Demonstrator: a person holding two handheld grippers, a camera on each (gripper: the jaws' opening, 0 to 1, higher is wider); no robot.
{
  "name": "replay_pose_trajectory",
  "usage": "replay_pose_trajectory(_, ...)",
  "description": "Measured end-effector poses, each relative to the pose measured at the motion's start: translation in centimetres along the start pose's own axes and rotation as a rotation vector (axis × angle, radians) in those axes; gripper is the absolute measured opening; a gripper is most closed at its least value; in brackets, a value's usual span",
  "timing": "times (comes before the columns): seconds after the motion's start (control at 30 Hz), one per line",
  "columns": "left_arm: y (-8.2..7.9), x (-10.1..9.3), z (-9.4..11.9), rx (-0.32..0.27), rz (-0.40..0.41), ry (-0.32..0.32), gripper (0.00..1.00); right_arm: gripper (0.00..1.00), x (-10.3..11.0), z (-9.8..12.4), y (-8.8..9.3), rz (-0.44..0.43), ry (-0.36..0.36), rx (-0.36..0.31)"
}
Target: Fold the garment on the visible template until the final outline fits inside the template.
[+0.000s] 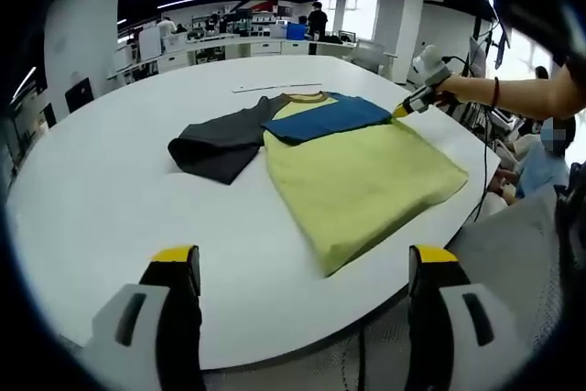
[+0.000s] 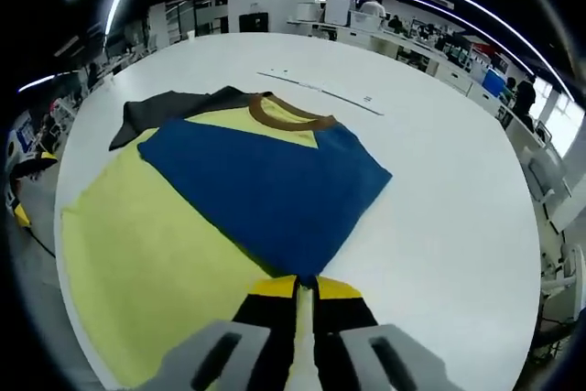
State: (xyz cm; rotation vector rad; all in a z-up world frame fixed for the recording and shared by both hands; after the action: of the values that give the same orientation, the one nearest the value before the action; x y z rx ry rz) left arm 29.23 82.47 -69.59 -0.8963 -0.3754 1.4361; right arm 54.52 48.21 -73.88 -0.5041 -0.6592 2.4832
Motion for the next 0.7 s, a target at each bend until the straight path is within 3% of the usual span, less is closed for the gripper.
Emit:
replay_pose_trajectory(0.37,-0.1,0.1,-0.1,0.006,0.0,-0.003,0.9,0.0,-0.3,-0.5,0.2,-0.01,0.004,-0.001)
replay_pose_trajectory(0.7,0.0,0.0,-0.3,0.017,-0.004,-0.002,0.9,0.0,-1.3,-0.4,1.5,-0.123,0.054,0.028)
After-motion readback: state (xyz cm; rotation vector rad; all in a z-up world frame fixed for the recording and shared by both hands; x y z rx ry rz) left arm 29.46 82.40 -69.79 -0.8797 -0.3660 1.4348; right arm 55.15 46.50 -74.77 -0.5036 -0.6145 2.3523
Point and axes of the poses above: the point that each gripper's makers call its tool centre point, and the gripper's own axes: z roughly backward along the fingers, x roughly to its left, y roughly out of its underside, the point moved 2 cm from there along z, roughly backward along the fingers, and after that the axes turned 15 degrees about z, right-handed, at the moved point
